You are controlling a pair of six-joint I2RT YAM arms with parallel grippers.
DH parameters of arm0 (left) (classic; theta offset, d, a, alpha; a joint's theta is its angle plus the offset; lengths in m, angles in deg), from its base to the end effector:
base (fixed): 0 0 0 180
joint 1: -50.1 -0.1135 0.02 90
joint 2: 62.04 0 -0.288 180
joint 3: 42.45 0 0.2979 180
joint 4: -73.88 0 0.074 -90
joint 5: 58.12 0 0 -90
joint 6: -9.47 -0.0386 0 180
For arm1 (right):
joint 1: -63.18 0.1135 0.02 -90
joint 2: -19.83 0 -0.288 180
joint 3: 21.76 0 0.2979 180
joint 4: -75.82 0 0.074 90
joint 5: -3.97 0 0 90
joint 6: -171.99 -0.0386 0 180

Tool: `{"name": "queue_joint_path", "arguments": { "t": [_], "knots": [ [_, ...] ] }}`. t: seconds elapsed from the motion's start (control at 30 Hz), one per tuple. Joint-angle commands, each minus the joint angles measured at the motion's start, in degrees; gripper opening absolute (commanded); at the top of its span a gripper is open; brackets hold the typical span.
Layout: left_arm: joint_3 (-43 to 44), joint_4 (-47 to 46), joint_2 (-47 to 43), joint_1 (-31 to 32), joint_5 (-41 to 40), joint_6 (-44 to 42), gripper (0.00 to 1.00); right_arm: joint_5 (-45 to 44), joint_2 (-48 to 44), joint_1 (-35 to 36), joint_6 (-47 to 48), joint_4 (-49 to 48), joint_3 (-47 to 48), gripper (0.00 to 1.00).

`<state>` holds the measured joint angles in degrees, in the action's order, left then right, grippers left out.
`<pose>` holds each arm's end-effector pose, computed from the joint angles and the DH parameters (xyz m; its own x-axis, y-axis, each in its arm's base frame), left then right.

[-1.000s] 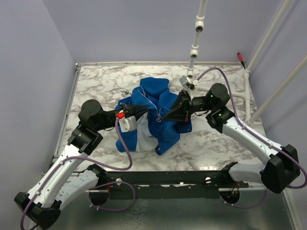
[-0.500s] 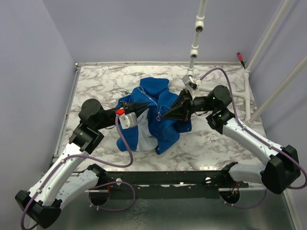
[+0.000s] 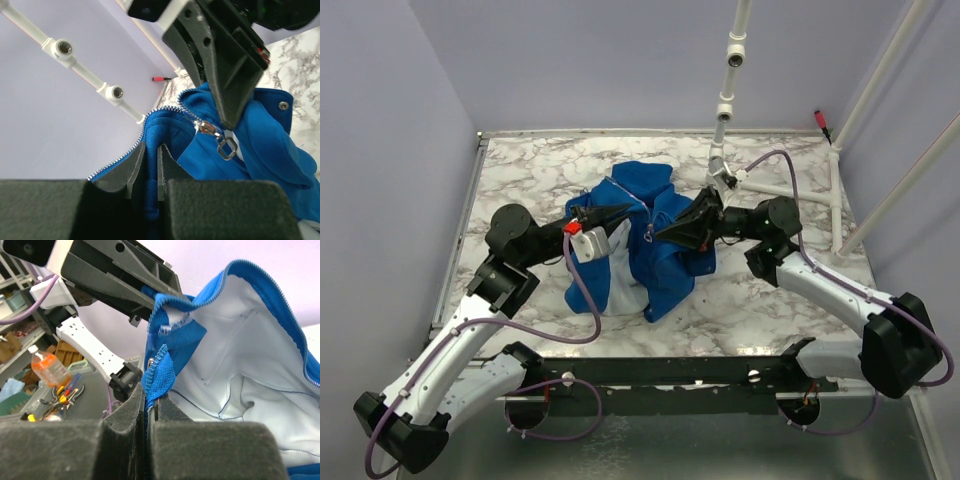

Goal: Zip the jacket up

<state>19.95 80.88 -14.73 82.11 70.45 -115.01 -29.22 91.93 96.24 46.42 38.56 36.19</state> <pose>0.1700 -0.1346 0.4174 0.6293 0.1286 -0.7664 0.7055 0.3190 0.6328 0.2404 0.1950 0.3521 -0.2814 0.1968 -0.9392 -0.9590 -0.0929 0.2678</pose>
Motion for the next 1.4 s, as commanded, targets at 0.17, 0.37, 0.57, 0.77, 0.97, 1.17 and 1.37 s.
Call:
{"name": "queue_joint_path", "arguments": {
  "t": [0.17,0.37,0.57,0.77,0.97,1.17,1.37],
  "knots": [
    [0.86,-0.41,-2.15,0.16,1.40,-2.89,0.00,-5.60,0.23,1.65,-3.15,-16.64,-5.48,0.01],
    [0.53,0.51,-2.40,0.18,3.88,-3.14,0.00,-4.08,0.40,1.83,-2.22,-17.93,-5.11,0.01],
    [0.33,0.51,-2.67,0.15,4.88,-3.58,0.00,-4.96,2.60,1.83,-4.81,-21.11,-4.26,0.01],
    [-0.70,0.46,-3.17,0.27,5.12,-4.19,0.00,-5.69,3.91,1.83,-6.65,-23.71,-4.21,0.01],
    [-1.30,-0.43,-3.29,0.27,4.51,-4.05,0.00,-4.95,4.62,1.83,-7.27,-25.15,-4.20,0.01],
    [-1.13,-1.20,-2.87,0.25,3.75,-3.49,0.00,-4.11,4.74,1.79,-7.51,-25.91,-4.47,0.01],
    [-0.89,-2.14,-2.37,0.25,2.68,-2.90,0.00,-2.93,5.05,1.92,-7.49,-25.81,-4.17,0.01]
  ]
}}
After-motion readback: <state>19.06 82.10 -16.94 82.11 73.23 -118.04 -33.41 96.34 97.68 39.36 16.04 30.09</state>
